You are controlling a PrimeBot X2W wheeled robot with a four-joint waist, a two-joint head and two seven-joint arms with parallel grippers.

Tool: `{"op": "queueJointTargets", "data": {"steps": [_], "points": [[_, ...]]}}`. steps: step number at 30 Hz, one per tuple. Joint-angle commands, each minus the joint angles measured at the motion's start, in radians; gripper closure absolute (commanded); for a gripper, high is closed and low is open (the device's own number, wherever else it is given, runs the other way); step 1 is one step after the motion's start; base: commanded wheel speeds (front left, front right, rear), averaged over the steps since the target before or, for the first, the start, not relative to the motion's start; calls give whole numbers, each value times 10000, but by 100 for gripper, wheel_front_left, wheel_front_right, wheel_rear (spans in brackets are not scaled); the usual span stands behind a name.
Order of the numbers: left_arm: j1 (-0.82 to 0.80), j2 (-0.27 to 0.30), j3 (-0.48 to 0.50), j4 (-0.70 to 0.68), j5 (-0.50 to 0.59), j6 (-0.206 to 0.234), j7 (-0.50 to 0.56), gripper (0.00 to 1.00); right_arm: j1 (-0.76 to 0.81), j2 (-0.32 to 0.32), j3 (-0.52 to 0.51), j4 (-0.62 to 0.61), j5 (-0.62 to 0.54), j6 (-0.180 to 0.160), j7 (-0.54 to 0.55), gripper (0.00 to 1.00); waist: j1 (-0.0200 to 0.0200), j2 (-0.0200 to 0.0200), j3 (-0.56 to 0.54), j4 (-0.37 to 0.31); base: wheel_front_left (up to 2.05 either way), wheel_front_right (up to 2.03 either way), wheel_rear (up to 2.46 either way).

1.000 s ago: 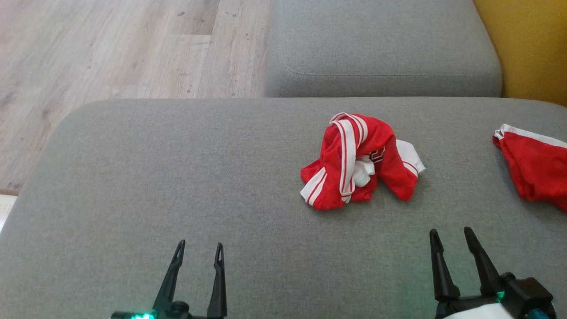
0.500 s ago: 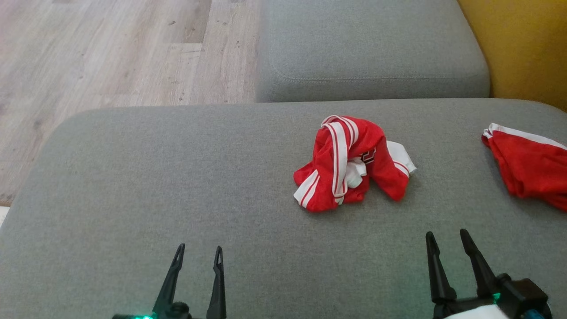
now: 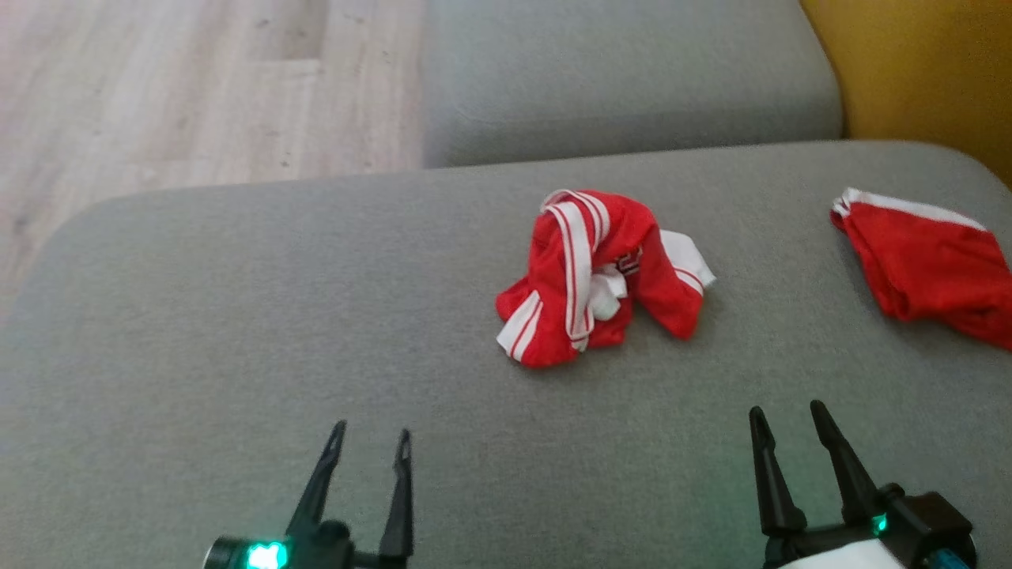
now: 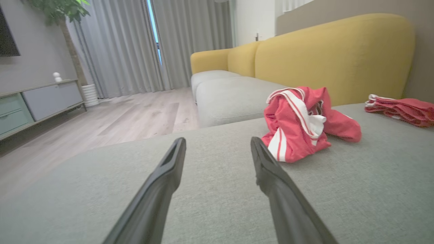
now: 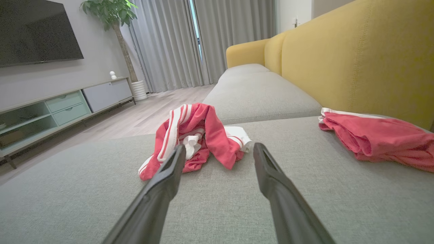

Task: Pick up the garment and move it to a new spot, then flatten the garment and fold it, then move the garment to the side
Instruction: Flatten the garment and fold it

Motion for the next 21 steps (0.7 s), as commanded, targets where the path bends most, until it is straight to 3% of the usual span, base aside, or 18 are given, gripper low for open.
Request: {"op": "queueJointTargets", "data": {"steps": [1,14,21], "points": [[-763,-98,144,-102,132,-93,-53,0,-559,-57,257,-427,32,-9,-38,0,-1,-1,302,-313,0,0,0],[-4298,-150,-1573,2759,486,-1339,-53,0,-1507,-57,583,-847,-25,-9,-38,0,-1,-1,2235,-1874,0,0,0],[-5944,-164,-2106,5018,-73,-1441,-53,0,-2062,-57,772,-875,122,-9,-38,0,-1,-1,3078,-2733,0,0,0]]}}
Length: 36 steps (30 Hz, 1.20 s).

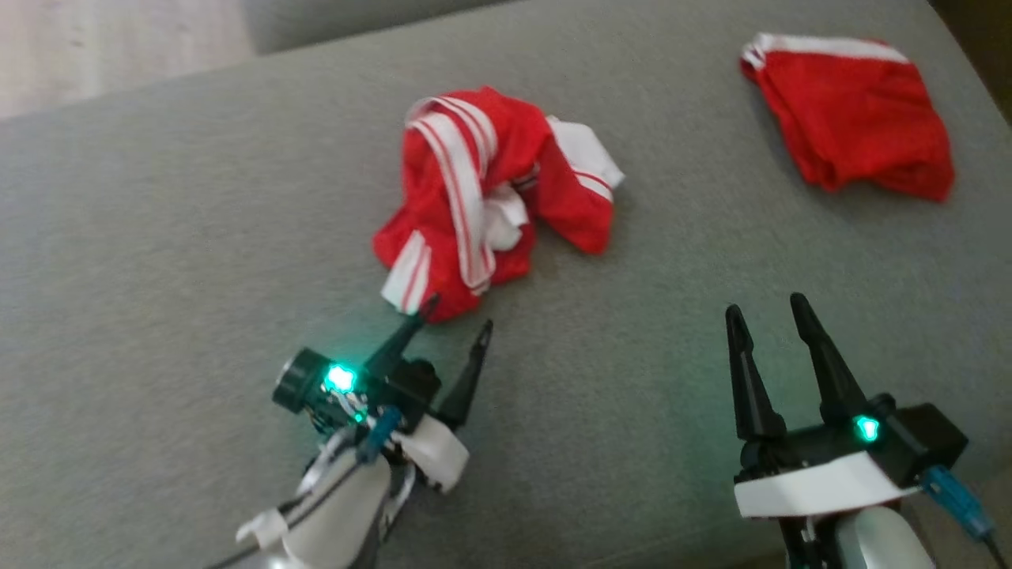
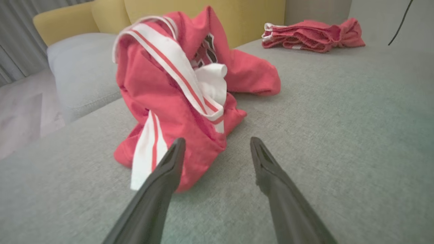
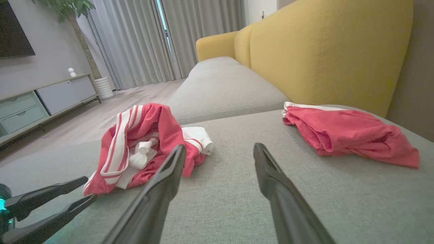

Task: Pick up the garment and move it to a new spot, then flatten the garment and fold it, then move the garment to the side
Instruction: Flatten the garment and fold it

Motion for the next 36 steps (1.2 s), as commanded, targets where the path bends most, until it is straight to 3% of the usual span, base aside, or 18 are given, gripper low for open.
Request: {"op": "queueJointTargets", "data": {"steps": [1,5,6,7,8,11,13,16,17,21,25,28,32,36], "points": [[-576,2,174,78,-134,104,-53,0,-353,-53,246,-342,136,-9,-38,0,-2,0,545,-584,0,0,0],[-1183,1,194,794,-171,525,-53,0,-466,-53,286,-332,227,-9,-38,0,-2,0,757,-909,0,0,0],[-1272,1,251,842,-191,658,-53,20,-471,-53,287,-326,249,-9,-38,0,-2,0,776,-974,0,0,0],[-1337,1,287,829,-204,751,-53,75,-464,-53,269,-325,264,-9,-38,0,-2,0,781,-1005,0,0,0],[-1379,1,341,772,-225,851,-53,100,-455,-53,267,-322,276,-9,-38,0,-2,0,772,-1037,0,0,0],[-1388,20,476,517,-278,1022,-53,100,-412,-53,330,-288,301,-9,-38,0,-2,0,655,-1135,0,0,0],[-1351,29,544,181,-415,882,-53,100,-404,-53,391,-281,342,-9,-38,0,-2,0,528,-1200,0,0,0],[-1379,15,651,-560,-1026,248,-53,100,-365,-53,386,-273,405,-9,-38,0,-2,0,283,-1258,0,0,0],[-1379,15,651,-560,-1026,248,-53,100,-365,-53,386,-273,405,-9,-38,0,-2,0,283,-1258,0,0,0],[-2058,4,404,-1425,-2284,-705,-43,100,-272,-53,454,-236,486,-9,-38,0,-2,0,-104,-1335,0,0,0],[-3811,2,146,-2262,-3706,-1046,615,100,-160,-53,554,-271,612,-9,-38,0,-2,0,-343,-1416,0,0,0],[-5633,1,247,-2338,-4420,-1101,1168,100,-99,-53,598,-267,675,-9,-38,0,-2,0,-505,-1450,0,0,0],[-7901,1,845,-1728,-5176,-751,1218,100,-18,-53,733,-193,712,-9,-38,0,-2,0,-809,-1572,0,0,0],[-8943,0,1148,-1128,-6143,-527,1083,100,101,-53,628,-193,734,-9,-38,0,-2,0,-1029,-1455,0,0,0]]}}
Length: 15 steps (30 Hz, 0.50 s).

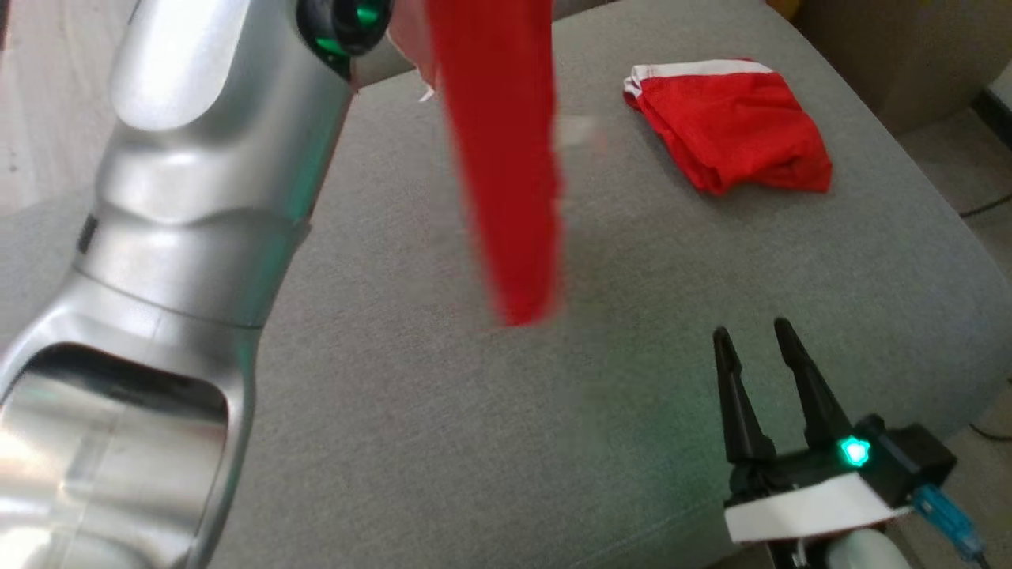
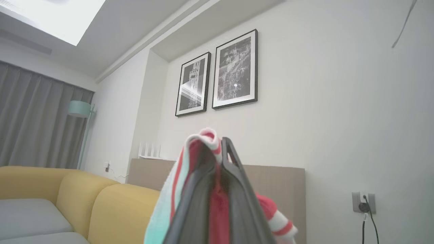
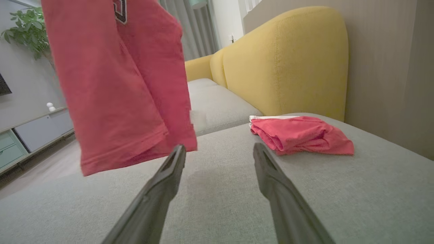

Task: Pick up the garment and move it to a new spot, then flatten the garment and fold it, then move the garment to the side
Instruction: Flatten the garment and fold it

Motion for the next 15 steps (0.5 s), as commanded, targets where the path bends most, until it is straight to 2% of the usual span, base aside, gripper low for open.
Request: {"op": "queueJointTargets", "data": {"steps": [1,4,8,12,15], "points": [[-20,247,285,125,-586,135,-8,100,18,-53,80,-303,58,-9,-38,0,1,0,-126,327,0,0,0],[996,280,252,442,-923,317,131,100,70,-53,1,-350,24,-9,-38,0,1,0,-130,734,0,0,0],[3458,674,446,582,-1315,741,23,100,39,-53,-127,-427,-11,-9,-38,0,1,0,-4,1305,0,0,0],[6519,1322,1335,643,-1938,1502,-624,100,-27,-53,-210,-451,-26,-9,-38,0,1,0,115,1646,0,0,0],[8501,1278,2100,534,-2604,1767,-918,100,-21,-53,-375,-479,10,-9,-38,0,1,0,253,1966,0,0,0]]}}
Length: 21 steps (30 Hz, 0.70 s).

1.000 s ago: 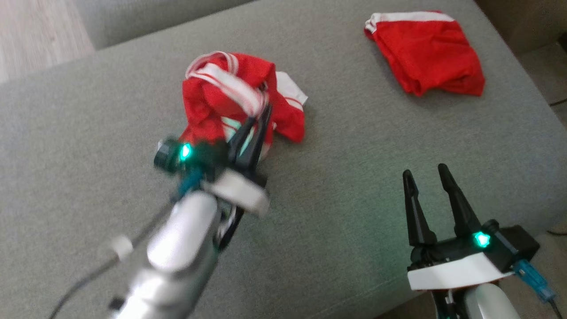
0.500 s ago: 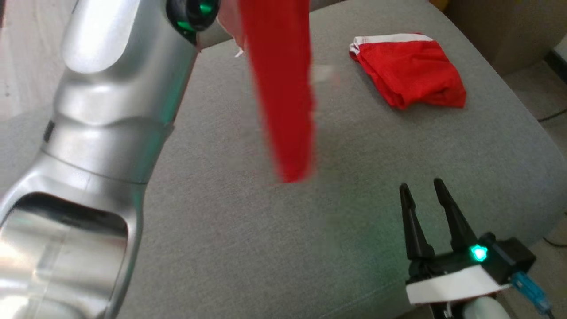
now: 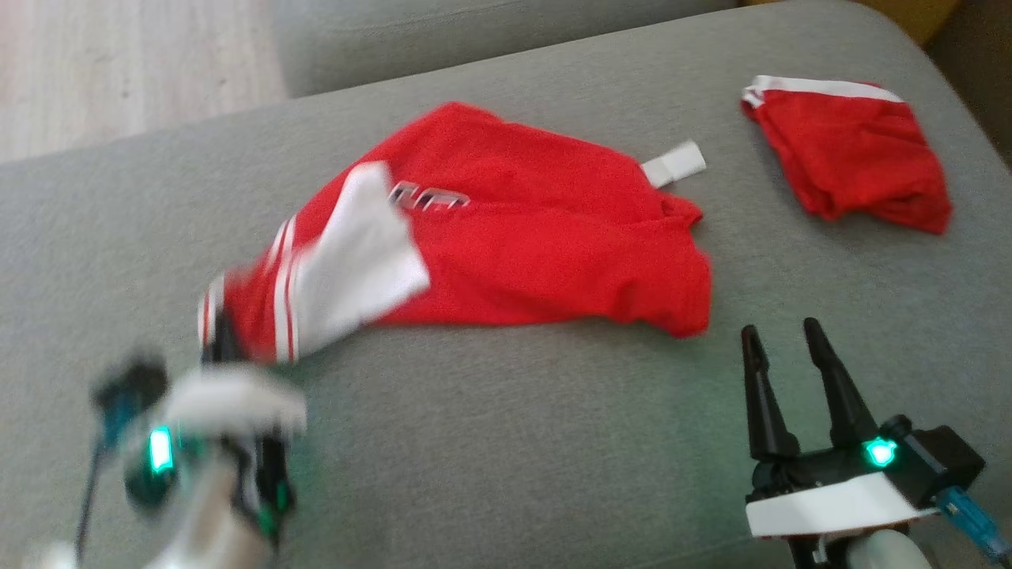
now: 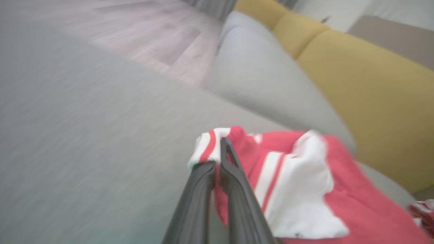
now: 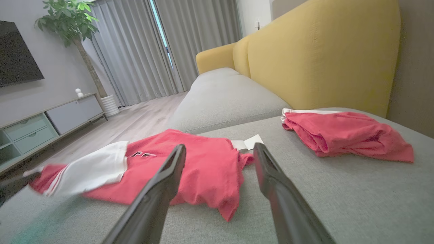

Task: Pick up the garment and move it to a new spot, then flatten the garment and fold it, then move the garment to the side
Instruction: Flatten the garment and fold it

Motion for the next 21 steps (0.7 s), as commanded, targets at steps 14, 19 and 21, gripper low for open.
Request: {"op": "queueJointTargets", "data": {"steps": [14,19,21], "points": [[2425,-335,1563,-4202,5058,798,-387,0,-473,-53,242,-277,-215,-9,-38,0,0,0,470,1147,0,0,0],[2393,-487,-238,-5308,8149,833,-389,0,-605,-53,312,-257,-375,-9,-38,0,0,0,684,1187,0,0,0],[2136,-591,-876,-4935,8474,514,-389,0,-684,-53,376,-243,-414,-9,-38,0,0,0,789,1133,0,0,0]]}}
